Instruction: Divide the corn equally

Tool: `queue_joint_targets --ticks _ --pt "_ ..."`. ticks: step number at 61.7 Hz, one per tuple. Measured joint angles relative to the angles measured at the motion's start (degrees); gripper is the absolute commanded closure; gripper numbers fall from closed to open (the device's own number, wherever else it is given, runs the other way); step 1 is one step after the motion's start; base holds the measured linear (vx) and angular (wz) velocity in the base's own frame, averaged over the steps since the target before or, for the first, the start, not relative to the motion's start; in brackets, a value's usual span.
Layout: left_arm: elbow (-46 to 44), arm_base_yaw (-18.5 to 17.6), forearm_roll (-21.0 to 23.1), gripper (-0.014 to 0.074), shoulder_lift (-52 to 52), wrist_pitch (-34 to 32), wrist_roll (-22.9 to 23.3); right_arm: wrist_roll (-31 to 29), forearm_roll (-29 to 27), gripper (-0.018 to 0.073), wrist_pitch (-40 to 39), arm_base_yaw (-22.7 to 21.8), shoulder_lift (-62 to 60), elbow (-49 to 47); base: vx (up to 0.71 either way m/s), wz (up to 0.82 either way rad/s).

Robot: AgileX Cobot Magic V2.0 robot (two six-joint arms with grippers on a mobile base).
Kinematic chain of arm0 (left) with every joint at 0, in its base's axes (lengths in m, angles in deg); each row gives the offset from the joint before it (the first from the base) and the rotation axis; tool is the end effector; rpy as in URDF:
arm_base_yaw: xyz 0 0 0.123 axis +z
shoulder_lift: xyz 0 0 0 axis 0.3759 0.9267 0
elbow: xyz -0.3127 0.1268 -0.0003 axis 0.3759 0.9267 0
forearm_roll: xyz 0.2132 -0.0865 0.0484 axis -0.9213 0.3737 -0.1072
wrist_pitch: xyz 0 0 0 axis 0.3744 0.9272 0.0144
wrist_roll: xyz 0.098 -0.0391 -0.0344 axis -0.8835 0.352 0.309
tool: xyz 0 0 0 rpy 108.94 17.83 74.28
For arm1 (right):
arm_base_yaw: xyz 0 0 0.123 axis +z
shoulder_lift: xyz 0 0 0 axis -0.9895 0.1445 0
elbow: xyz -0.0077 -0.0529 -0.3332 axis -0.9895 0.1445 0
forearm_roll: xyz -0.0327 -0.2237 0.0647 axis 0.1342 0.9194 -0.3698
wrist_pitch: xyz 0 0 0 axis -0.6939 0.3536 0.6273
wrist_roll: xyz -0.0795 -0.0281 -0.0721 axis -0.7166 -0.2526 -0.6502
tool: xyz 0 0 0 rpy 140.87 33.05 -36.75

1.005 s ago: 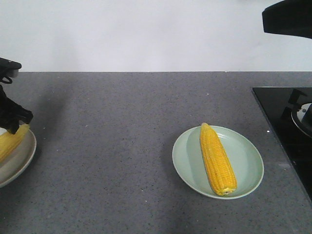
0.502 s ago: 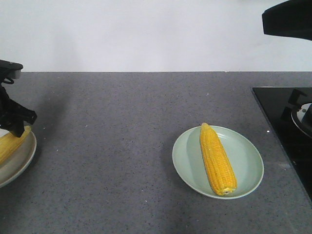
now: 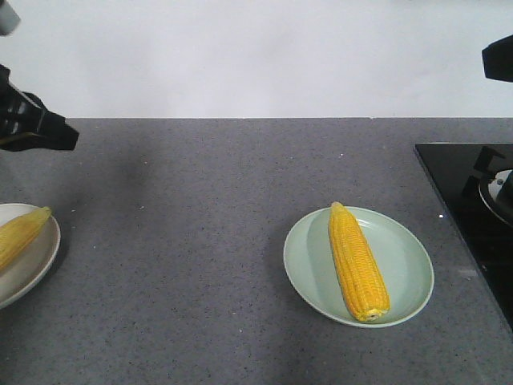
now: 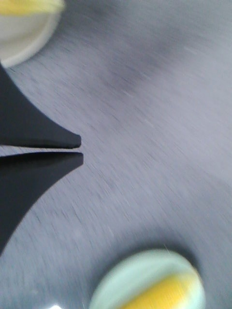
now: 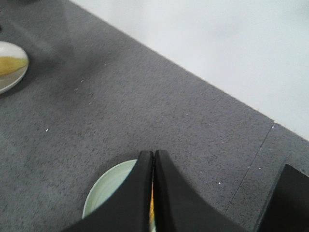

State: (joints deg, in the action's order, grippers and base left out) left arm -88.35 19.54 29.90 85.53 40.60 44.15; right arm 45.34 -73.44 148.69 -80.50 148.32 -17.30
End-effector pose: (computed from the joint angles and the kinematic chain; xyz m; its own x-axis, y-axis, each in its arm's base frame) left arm 0.2587 -0.0604 0.4397 -0.7065 0.2315 -0.6688 0.4751 0.8555 -0.2058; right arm 0.1493 0.0543 0.5094 -0.3700 -0.3111 -0.8754 -0.5670 0.8220 -0.0525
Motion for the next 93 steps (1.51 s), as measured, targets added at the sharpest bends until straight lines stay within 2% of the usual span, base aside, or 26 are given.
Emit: queue_joint_targets --ticks 11,18,31,39,49,58,93 --pt "0.56 0.00 8.23 0.0605 -7.60 -0.13 -7.33 -0.77 -0.51 0.0564 -8.28 0.00 -7.99 14.85 0.00 0.00" --pt "4.91 0.00 12.03 0.0605 -13.56 -1.10 -11.96 -1.81 -0.75 0.0564 -12.98 0.00 -14.57 27.33 0.00 0.00" --pt "25.77 0.00 16.28 0.0605 -26.76 -9.48 -22.26 -2.10 -0.85 0.0564 -20.14 0.00 -26.87 45.49 0.00 0.00" --pt "38.86 0.00 17.42 0.0605 -34.01 -17.94 -26.77 -2.19 -0.80 0.0564 -21.22 0.00 -32.74 51.48 0.00 0.00" --pt "46.73 0.00 18.10 0.0605 -39.74 -27.26 -28.07 -2.19 -0.85 0.0564 -21.17 0.00 -36.80 53.97 0.00 0.00" --pt "47.80 0.00 18.63 0.0604 -41.67 -30.80 -28.26 -2.23 -1.06 0.0564 -19.99 0.00 -37.98 54.02 0.00 0.00" --pt "47.85 0.00 18.81 0.0604 -41.78 -28.33 -28.32 -2.23 -1.06 0.0564 -18.92 0.00 -38.13 54.02 0.00 0.00"
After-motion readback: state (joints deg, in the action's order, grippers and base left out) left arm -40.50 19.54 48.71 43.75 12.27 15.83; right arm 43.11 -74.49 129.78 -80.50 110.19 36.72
